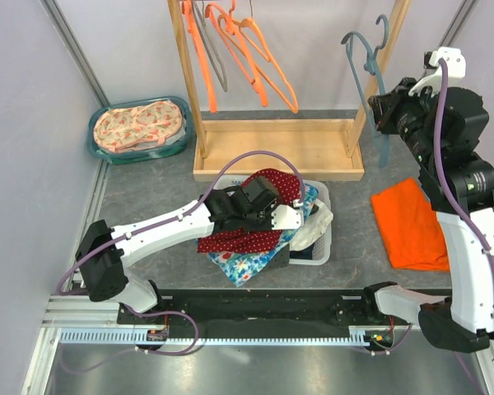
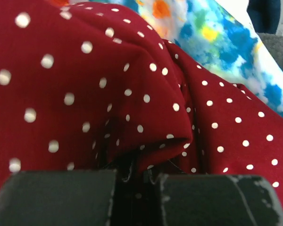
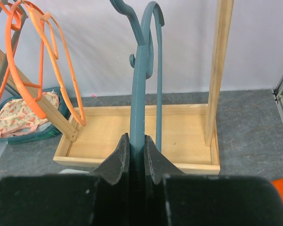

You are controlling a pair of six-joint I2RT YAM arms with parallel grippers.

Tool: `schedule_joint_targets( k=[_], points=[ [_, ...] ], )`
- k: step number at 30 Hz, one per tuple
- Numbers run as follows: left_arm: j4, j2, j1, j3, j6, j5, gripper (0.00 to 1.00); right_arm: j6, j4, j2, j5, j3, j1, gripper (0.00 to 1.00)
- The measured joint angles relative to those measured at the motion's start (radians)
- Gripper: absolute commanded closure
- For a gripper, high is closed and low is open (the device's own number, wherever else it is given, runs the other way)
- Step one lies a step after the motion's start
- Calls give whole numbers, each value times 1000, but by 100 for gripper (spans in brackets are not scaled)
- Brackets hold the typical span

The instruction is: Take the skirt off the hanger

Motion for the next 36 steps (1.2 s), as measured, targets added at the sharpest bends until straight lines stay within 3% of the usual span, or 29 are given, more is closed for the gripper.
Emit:
schedule_joint_targets(
  k=[2,4,5,6,8,9,14,25,36],
  points=[
    [8,-10,0,-8,1,6,96,0,3,26,0,24,0,100],
    [24,-19,0,-32,2,6,86,5,2,56,0,47,0,100],
    [34,-21,0,-48,3,6,66,9,6,72,-2,58,0,100],
    [42,-20,0,-64,6,5,53,12,8,91,-6,72,0,100],
    [58,-17,-1,-97,14,-2,12,15,13,135,-16,110,0,100],
    [64,-15,-1,-109,21,-8,1,15,11,163,-20,137,0,100],
    [165,-11,0,-173,21,-60,0,11,33,298,-43,263,0,100],
    [205,-21,-5,-198,20,-92,0,-11,36,419,-50,348,0,100],
    [-56,-111,28,54,0,14,0,-14,64,520,-72,475,0,100]
  ],
)
